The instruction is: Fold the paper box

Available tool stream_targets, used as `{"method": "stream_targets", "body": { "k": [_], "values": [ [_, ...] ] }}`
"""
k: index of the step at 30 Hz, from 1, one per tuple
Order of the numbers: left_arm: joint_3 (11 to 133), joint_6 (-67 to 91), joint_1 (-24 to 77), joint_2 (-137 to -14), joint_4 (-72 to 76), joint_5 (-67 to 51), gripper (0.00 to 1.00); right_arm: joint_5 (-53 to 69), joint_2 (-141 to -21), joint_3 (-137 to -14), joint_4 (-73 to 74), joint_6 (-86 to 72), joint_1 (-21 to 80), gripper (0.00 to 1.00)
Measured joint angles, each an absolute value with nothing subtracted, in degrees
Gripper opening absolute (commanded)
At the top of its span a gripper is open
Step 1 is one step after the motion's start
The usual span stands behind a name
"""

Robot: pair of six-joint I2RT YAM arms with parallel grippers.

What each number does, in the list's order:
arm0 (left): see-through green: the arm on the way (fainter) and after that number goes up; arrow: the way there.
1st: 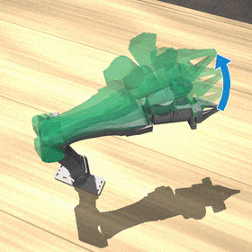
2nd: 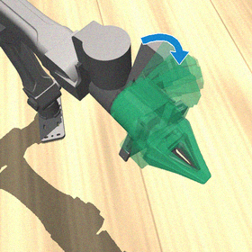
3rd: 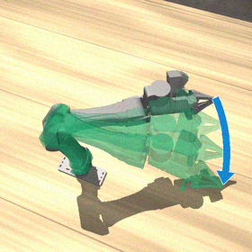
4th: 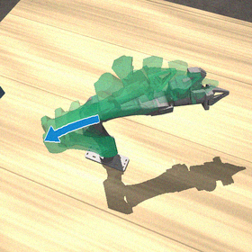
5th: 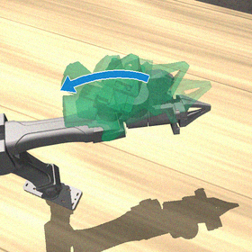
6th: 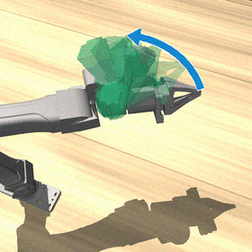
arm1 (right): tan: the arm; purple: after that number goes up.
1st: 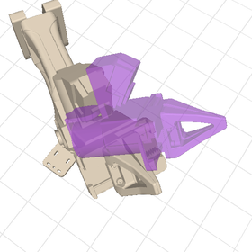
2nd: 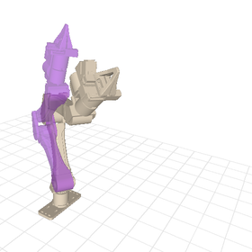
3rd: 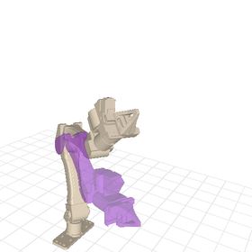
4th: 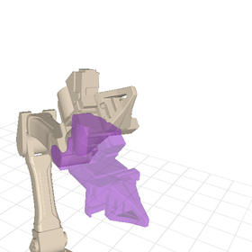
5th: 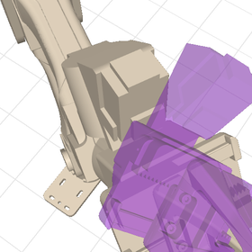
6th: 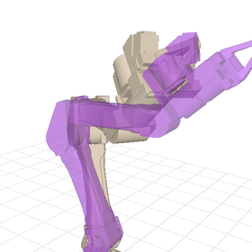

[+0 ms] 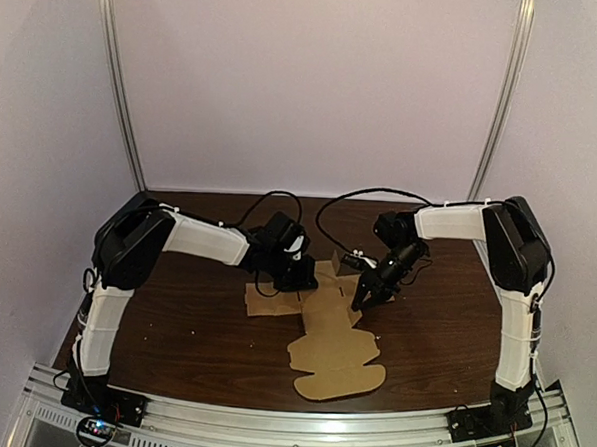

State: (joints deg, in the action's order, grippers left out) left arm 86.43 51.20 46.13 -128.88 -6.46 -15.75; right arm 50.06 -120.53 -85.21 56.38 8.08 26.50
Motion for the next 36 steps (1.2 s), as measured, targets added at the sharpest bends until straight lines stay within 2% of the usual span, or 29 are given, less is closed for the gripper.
{"method": "stream_targets", "body": {
  "k": [9, 14, 21, 31, 36],
  "values": [
    [84.82, 51.55, 46.17, -127.96, -5.15, -15.2, 0.0, 41.41, -120.84, -85.82, 57.45, 7.29, 29.85, 0.0],
    [79.72, 51.03, 46.28, -124.2, -3.9, -15.29, 0.0, 37.95, -120.42, -87.59, 58.46, 7.79, 30.59, 0.0],
    [76.51, 50.89, 46.92, -122.37, 0.64, -22.65, 0.0, 35.97, -120.66, -91.57, 60.58, 8.38, 30.72, 0.01],
    [78.35, 48.73, 49.08, -123.63, -6.96, -22.98, 0.0, 38.94, -121.95, -93.38, 61.14, 8.69, 30.72, 0.22],
    [79.64, 48.77, 49.01, -124.55, -7.57, -23.27, 0.0, 43.9, -122.54, -93.41, 61.56, 8.64, 30.48, 0.26]
  ]
}}
